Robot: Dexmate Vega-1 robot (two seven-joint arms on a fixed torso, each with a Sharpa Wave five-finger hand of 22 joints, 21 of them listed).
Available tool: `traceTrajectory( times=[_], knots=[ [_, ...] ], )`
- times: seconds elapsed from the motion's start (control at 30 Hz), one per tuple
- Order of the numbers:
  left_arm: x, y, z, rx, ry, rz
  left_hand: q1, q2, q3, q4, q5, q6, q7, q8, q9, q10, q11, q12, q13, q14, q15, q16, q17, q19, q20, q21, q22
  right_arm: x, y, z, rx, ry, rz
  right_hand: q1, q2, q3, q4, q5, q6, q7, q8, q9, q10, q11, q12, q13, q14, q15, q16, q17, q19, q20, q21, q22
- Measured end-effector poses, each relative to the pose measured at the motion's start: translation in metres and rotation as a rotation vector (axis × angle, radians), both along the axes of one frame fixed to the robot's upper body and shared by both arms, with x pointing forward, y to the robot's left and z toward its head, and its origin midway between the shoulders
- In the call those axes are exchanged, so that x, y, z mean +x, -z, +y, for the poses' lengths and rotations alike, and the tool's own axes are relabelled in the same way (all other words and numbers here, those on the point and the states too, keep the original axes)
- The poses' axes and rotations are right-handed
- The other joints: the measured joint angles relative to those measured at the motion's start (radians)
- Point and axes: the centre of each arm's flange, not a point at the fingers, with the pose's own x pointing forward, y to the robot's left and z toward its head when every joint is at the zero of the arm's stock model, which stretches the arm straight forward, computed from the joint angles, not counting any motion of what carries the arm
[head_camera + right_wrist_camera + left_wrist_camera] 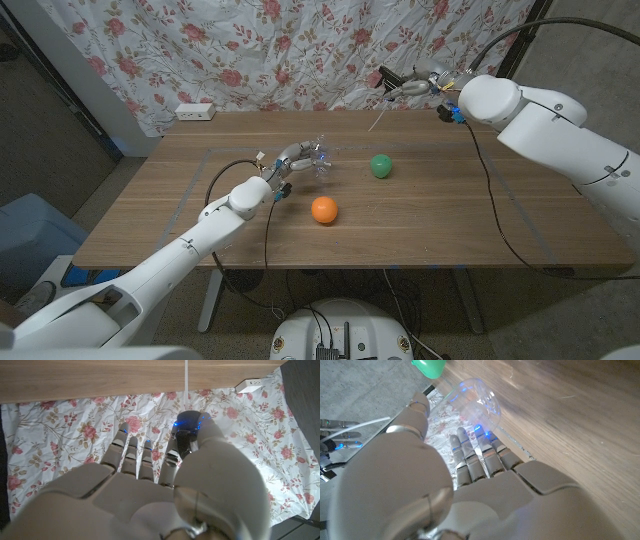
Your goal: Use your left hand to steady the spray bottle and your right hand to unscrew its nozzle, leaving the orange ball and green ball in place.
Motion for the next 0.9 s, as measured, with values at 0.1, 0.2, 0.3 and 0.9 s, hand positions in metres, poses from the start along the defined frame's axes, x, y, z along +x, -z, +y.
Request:
traceTrajectory(
  times=[0.1, 0.2, 0.3, 0.9],
  knots=[
    [0.006, 0.006, 0.009, -0.021, -0.013, 0.011, 0.000, 0.000, 0.000, 0.000, 0.000, -0.005, -0.005, -0.010, -0.004, -0.005, -0.002, -0.004, -0.006, -0.009, 0.000, -0.008, -0.005, -0.013, 0.007, -0.006, 0.000, 0.002, 0.001, -0.005, 0.015, 0.027, -0.003, 0.000, 0.000, 0.000, 0.000, 0.000, 0.000, 0.000, 0.000, 0.000, 0.000, 0.000, 0.000, 0.000, 0.000, 0.000, 0.000, 0.005, 0.000, 0.000, 0.000, 0.000],
    [0.004, 0.004, 0.008, -0.030, -0.001, 0.000, 0.000, 0.000, 0.000, 0.000, 0.000, -0.005, -0.005, -0.016, -0.005, -0.010, 0.000, -0.011, -0.011, -0.013, 0.001, -0.008, -0.009, -0.027, 0.006, -0.006, 0.000, 0.005, 0.003, -0.008, 0.022, 0.039, 0.001, 0.000, 0.000, 0.000, 0.000, 0.000, 0.000, 0.000, 0.000, 0.000, 0.004, -0.004, 0.000, 0.002, 0.004, -0.004, 0.000, 0.005, 0.000, 0.000, 0.000, 0.000],
    [0.003, 0.002, 0.007, -0.035, 0.011, -0.007, -0.016, 0.010, 0.000, 0.000, 0.000, -0.011, -0.011, -0.030, -0.009, -0.017, -0.001, -0.015, -0.019, -0.026, 0.003, -0.015, -0.014, -0.041, 0.012, -0.014, 0.000, 0.008, 0.006, -0.009, 0.025, 0.042, 0.009, 0.000, 0.000, 0.000, 0.000, 0.000, 0.000, 0.000, -0.001, 0.000, 0.007, -0.008, 0.000, 0.002, 0.005, -0.005, 0.004, 0.005, 0.000, 0.000, 0.000, 0.000],
    [0.020, 0.014, 0.027, -0.055, -0.029, 0.029, -0.046, 0.022, -0.003, 0.003, -0.005, -0.020, -0.020, -0.070, -0.014, -0.044, -0.016, -0.037, -0.052, -0.069, 0.007, -0.029, -0.042, -0.082, 0.026, -0.014, -0.002, 0.026, 0.023, -0.037, 0.114, 0.117, 0.001, -0.018, -0.005, -0.001, -0.001, 0.000, 0.000, 0.000, 0.001, 0.000, 0.008, -0.013, 0.000, 0.002, 0.012, -0.012, 0.004, 0.004, 0.009, -0.009, 0.000, 0.000]
  ],
)
